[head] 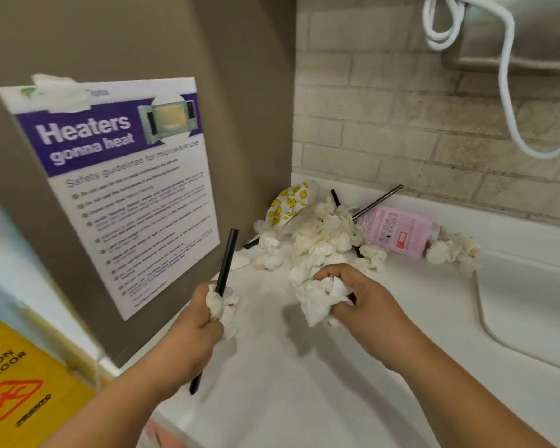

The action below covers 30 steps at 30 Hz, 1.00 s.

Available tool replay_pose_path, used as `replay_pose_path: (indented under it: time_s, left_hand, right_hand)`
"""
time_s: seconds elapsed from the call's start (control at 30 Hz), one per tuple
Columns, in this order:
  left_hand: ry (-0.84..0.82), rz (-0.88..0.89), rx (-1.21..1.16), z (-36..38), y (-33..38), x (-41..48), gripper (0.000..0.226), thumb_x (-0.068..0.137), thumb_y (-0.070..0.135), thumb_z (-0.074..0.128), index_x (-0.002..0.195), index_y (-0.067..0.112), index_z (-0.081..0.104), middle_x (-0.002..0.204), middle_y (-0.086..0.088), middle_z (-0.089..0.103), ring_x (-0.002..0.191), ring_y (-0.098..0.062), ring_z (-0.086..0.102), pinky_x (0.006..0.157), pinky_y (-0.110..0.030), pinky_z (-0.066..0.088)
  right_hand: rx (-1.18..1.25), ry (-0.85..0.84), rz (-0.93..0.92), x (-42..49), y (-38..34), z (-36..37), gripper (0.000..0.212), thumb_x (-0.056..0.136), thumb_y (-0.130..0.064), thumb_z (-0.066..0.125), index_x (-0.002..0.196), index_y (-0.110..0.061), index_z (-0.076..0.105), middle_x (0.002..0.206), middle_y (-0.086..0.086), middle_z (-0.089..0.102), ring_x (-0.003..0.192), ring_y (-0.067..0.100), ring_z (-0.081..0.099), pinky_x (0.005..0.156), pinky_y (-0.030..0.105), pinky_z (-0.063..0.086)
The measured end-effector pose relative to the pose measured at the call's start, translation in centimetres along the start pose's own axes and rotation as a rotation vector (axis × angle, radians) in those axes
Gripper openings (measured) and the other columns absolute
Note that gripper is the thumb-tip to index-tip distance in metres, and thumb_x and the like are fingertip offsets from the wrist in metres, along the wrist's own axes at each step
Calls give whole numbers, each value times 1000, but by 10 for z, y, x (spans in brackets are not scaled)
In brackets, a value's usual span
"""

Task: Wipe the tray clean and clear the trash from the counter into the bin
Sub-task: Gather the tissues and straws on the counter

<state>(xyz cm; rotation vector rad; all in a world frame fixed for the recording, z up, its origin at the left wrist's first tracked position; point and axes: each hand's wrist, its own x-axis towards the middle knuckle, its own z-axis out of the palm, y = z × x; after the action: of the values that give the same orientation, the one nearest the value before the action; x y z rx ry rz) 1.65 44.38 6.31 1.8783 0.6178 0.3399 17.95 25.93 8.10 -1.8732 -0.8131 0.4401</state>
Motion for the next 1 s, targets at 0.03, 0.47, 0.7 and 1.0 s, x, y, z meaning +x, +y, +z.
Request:
replay_pose_path:
  time_s: [0.03,0.47,0.7,1.0]
  left_hand:
    - [9,8,0,-7,-2,-7,17,94,8,50,95,24,43,86,6,50,80,-12,44,70,-25,37]
    - [109,54,63,-158,-91,-150,14,87,-21,33,87,-8,33,83,-24,42,75,-13,46,76,-7,41]
    - [213,-259,72,-202,-193,-201,10,84,8,49,90,16,45,101,-16,57,97,-23,55,82,-38,47]
    - [268,-470,-37,-178,-310,-199,25,91,-4,41,95,20,48,89,-7,57,81,-14,51,71,-26,43]
  right_hand:
    - [6,-24,-8,-3,-6,8,47,82,0,51,94,-44,61,93,-8,65,63,-2,54,54,12,44]
    - [0,-370,-18,-82,-93,196,40,83,-5,53,98,-41,61,91,-10,66,69,4,57,63,20,48]
    - [-26,-553,87,-114,-58,315,43,82,-5,54,96,-44,63,90,-9,69,65,-1,58,63,21,51]
    - [-198,-686,332,-97,81,428,43,75,-10,48,93,-47,60,88,-9,66,76,10,61,62,23,49]
